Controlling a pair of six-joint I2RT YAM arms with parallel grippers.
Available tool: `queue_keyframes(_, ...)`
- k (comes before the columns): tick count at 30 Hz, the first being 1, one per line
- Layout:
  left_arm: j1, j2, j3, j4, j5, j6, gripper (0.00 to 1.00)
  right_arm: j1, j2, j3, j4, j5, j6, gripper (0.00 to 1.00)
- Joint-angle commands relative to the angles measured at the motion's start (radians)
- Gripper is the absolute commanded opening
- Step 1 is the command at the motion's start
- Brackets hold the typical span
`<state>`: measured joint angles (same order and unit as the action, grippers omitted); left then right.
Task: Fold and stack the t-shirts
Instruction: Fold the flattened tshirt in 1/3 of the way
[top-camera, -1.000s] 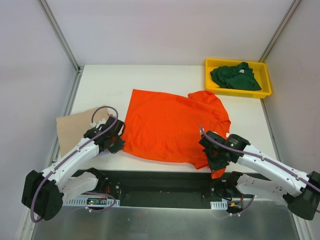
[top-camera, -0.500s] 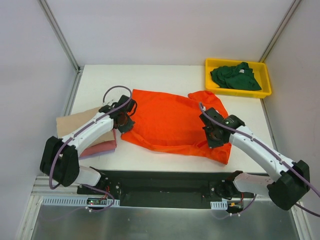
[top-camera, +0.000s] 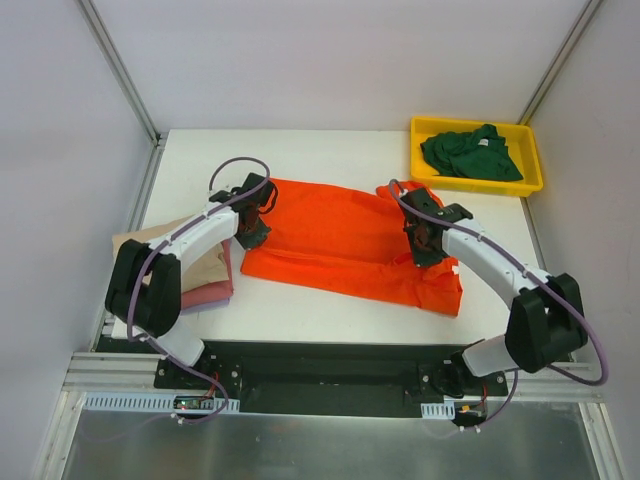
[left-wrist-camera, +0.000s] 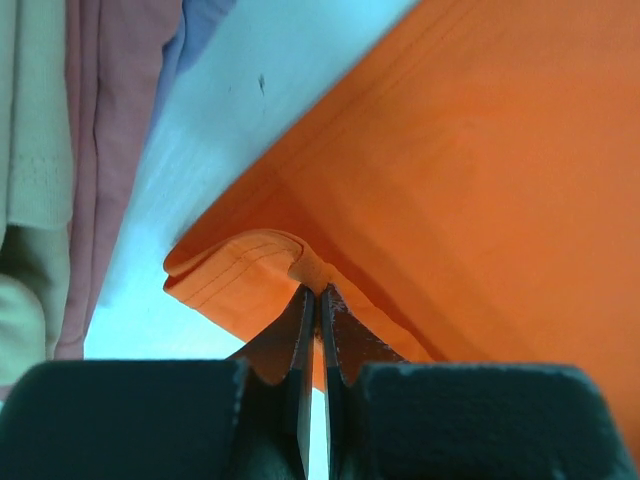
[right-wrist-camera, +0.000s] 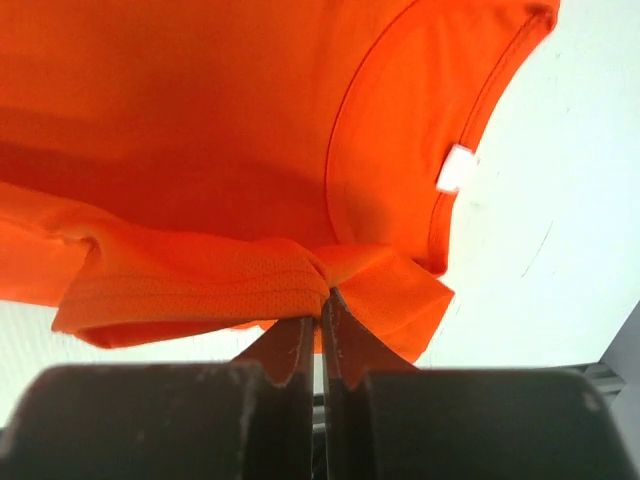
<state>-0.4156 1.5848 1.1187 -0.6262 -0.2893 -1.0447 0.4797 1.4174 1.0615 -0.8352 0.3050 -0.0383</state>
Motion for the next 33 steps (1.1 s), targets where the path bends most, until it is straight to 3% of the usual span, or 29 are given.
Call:
queue_keyframes(1,0.017,0.062,0.081,-0.004,-0.040,0.043,0.01,-0.021,0.078,0.058,0.114,0.055,-0.086,0.00)
queue_keyframes(5,0.040,0.122,0.138,-0.006,-0.048,0.072,0.08,-0.039,0.202,0.103,0.231,0.176,-0.136,0.03)
queue_keyframes(6,0.044,0.122,0.138,-0.007,-0.050,0.071,0.13,-0.044,0.234,0.135,0.225,0.218,-0.132,0.09)
queue_keyframes(7,0.049,0.118,0.138,-0.006,-0.051,0.072,0.22,-0.052,0.267,0.161,0.226,0.250,-0.127,0.24)
queue_keyframes(8,0.052,0.112,0.133,-0.006,-0.054,0.072,0.38,-0.053,0.293,0.190,0.225,0.275,-0.129,0.45)
queue_keyframes(9,0.054,0.103,0.133,-0.006,-0.057,0.077,0.52,-0.053,0.307,0.213,0.220,0.305,-0.121,0.60)
queue_keyframes(11,0.054,0.077,0.135,-0.006,-0.060,0.090,0.75,-0.053,0.314,0.250,0.206,0.356,-0.097,0.71)
queue_keyframes(14,0.054,0.026,0.136,-0.006,-0.057,0.106,0.99,-0.055,0.246,0.261,0.177,0.416,-0.037,0.87)
queue_keyframes(16,0.052,-0.011,0.128,-0.001,-0.034,0.112,0.99,-0.055,0.160,0.214,0.170,0.408,0.009,0.99)
queue_keyframes(18,0.046,-0.038,0.109,0.029,0.021,0.141,0.99,-0.055,0.066,0.142,0.168,0.318,0.066,0.96)
queue_keyframes(23,0.026,-0.014,0.076,0.138,0.252,0.209,0.99,-0.079,-0.103,-0.088,0.248,-0.157,0.199,0.96)
queue_keyframes(25,0.014,0.024,0.076,0.158,0.327,0.219,0.99,-0.090,-0.112,-0.150,0.257,-0.254,0.259,0.96)
queue_keyframes(28,0.001,0.095,0.050,0.190,0.351,0.221,0.99,-0.128,-0.091,-0.233,0.289,-0.276,0.328,0.96)
queue_keyframes(33,0.003,0.176,0.001,0.197,0.358,0.218,0.99,-0.258,-0.025,-0.346,0.473,-0.421,0.302,0.96)
